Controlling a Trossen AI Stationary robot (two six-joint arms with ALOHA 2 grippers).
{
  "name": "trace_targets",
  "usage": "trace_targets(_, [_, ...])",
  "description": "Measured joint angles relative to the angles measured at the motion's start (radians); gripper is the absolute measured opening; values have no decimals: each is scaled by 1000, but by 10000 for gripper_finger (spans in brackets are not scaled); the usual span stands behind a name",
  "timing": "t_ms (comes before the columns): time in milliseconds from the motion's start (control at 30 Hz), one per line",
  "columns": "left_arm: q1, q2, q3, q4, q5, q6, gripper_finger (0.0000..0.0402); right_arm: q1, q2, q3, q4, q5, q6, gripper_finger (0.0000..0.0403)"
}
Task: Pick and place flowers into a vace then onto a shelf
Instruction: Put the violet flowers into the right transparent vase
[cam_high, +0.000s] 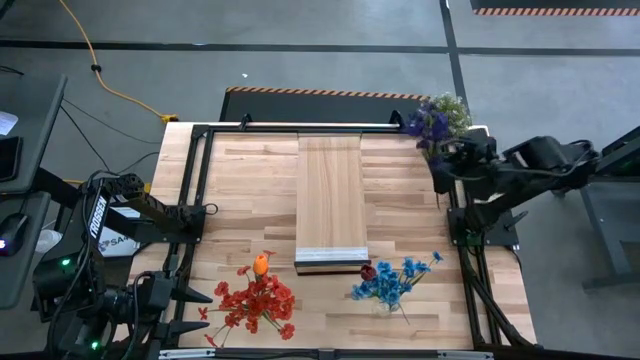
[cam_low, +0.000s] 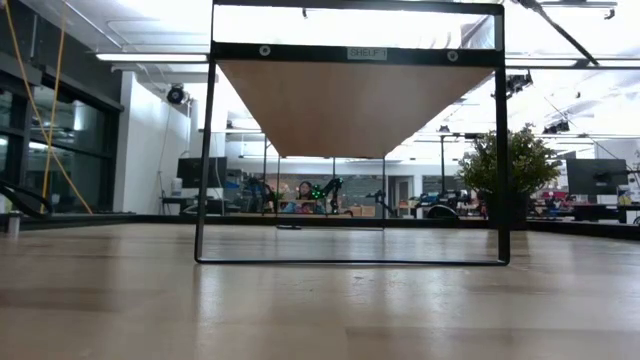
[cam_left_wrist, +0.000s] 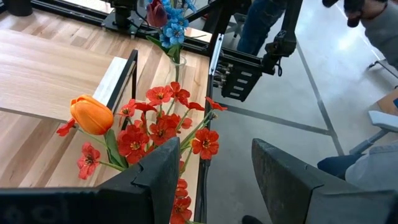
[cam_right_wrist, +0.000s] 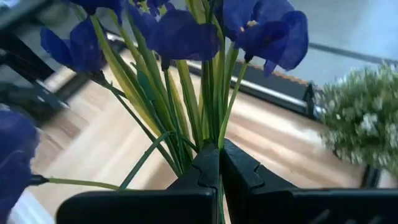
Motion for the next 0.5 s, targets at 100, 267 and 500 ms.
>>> trace_targets(100, [0,0,0,0,0,1,232,0,0,44,31,22,-55,0])
trace_targets(267, [0,0,0,0,0,1,232,1,0,100,132,29,-177,0])
trace_targets(500, [0,0,0,0,0,3,232,11,0,145,338,1,-403,0])
